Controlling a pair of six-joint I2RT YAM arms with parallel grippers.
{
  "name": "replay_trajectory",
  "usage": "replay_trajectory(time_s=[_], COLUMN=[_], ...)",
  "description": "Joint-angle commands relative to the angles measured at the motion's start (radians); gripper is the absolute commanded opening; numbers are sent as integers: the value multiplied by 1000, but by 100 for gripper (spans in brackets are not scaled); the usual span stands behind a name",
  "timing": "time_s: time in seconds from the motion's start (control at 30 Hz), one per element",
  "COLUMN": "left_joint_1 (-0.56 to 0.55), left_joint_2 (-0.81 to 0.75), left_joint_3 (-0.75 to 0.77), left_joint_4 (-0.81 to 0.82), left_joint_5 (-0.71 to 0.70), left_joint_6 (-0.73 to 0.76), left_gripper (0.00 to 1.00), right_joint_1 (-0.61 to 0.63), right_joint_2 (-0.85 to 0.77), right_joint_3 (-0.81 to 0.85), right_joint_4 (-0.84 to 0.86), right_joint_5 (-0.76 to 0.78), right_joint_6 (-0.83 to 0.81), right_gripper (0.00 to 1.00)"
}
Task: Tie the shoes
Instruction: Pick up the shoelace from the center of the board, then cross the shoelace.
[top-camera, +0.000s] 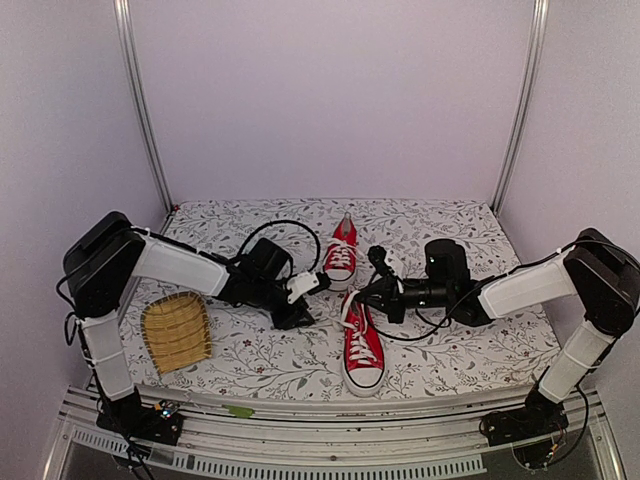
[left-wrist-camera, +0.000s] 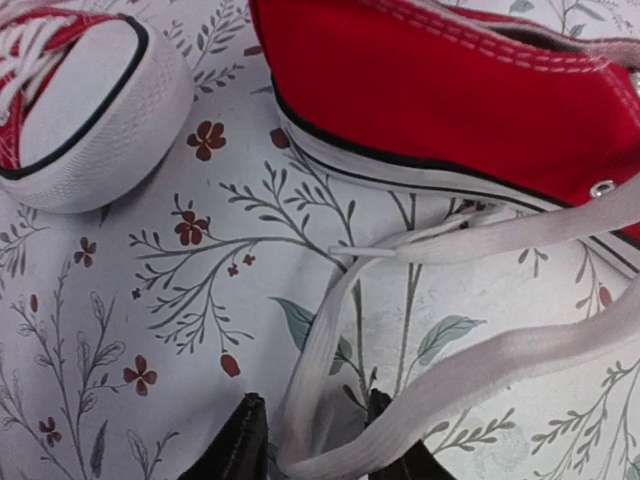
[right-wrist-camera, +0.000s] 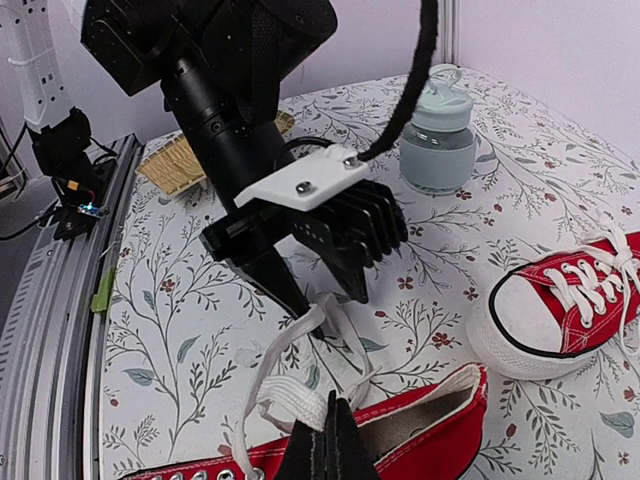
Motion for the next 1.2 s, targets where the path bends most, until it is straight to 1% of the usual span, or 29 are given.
replay_trajectory(time_s=[0.0,0.07,0.13,0.27,0.33,0.6,0.73,0.9,1.07,1.17], left_joint_1=[-23,-25,-35,-58,-60,-72,-96,-95,-109,-107], left_joint_2=[24,-1,-39,-112,-134,-193,-193,-162,-136,-114], left_joint_3=[20,7,-29,-109,-121,-164,-143,-137,-119,-115], left_joint_4=[15,58,142,380,451,659,679,669,665,652], left_joint_5=[-72,-72,-68,-108,-105,58,86,117,223,223], left_joint_6=[38,31,22,26,19,-25,-25,-62,-104,-112], left_gripper=[22,0,0,0,0,0,0,0,0,0], right_joint_1=[6,6,5,7,6,7,5,6,6,5], right_joint_2=[-24,-24,-24,-26,-27,-48,-54,-67,-74,-80], right_joint_3=[4,4,4,7,7,-18,-26,-33,-33,-40], right_joint_4=[-7,-9,-8,-8,-7,15,18,22,23,29], right_joint_5=[10,11,12,22,29,60,68,68,66,57], right_joint_6=[-13,-15,-14,-1,6,34,43,46,41,35], right_gripper=[1,1,1,1,1,1,1,1,1,1])
